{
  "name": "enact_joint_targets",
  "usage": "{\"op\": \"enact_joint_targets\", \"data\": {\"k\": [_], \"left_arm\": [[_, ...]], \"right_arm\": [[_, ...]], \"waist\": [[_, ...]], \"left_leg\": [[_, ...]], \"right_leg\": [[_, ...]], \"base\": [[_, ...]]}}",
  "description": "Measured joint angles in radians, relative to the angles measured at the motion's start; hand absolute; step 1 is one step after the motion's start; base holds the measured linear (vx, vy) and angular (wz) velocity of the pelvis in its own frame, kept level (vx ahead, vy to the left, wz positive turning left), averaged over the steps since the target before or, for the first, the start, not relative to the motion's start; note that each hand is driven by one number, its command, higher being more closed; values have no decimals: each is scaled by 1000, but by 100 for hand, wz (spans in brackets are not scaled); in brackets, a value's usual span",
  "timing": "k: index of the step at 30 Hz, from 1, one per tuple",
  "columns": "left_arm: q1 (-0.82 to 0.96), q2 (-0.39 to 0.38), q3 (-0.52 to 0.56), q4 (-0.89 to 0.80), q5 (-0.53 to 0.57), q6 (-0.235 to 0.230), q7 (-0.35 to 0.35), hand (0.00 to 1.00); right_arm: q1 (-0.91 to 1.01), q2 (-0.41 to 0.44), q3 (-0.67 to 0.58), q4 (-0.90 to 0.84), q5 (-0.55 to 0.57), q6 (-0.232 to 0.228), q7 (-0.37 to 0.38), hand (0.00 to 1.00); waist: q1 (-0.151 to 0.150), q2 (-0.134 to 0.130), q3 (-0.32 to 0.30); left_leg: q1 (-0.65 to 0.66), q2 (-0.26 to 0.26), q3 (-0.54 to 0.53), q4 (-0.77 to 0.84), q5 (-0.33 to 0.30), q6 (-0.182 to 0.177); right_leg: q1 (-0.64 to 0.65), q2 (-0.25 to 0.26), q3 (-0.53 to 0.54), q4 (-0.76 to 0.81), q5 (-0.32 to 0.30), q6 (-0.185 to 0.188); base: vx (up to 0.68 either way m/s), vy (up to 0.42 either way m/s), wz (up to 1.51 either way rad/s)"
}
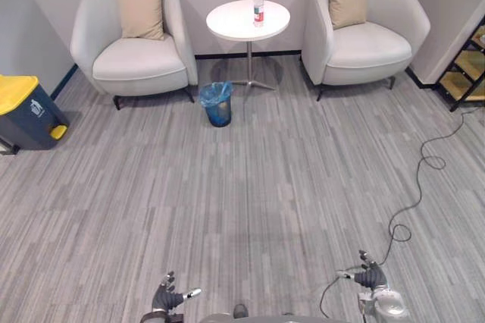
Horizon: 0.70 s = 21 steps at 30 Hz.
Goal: Gather rubbish on tea table into small bin, then transfer packed bag to large trash can.
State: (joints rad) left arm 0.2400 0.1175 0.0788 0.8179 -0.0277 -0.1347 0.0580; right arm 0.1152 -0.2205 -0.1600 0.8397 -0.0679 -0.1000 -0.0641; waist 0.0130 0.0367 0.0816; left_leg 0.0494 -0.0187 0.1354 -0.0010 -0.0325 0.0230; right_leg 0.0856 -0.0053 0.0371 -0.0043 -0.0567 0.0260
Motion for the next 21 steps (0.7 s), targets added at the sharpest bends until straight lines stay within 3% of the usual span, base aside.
{"op": "enact_joint_targets", "data": {"k": [7,17,21], "left_arm": [[1,-1,1,0,-10,0,0,0],[4,-19,2,-2,-23,0,1,0],[7,-19,3,-25,-44,1,9,0]], "right_arm": [[-1,2,0,1,10,0,0,0],[-2,17,-25,10,20,1,-3,0],[-12,20,-25,10,28,7,-14,0]], "waist": [[0,-1,-1],[0,2,-9],[3,-9,-1]], "left_leg": [[3,1,1,-25,14,-19],[3,3,2,-30,17,-15],[-8,2,2,-4,5,-4]], "right_leg": [[-2,2,4,-22,19,-5],[0,4,4,-31,23,-4],[-1,2,6,-26,19,0]], "base": [[-38,-27,-3],[-6,-14,-1],[-8,-3,0]]}}
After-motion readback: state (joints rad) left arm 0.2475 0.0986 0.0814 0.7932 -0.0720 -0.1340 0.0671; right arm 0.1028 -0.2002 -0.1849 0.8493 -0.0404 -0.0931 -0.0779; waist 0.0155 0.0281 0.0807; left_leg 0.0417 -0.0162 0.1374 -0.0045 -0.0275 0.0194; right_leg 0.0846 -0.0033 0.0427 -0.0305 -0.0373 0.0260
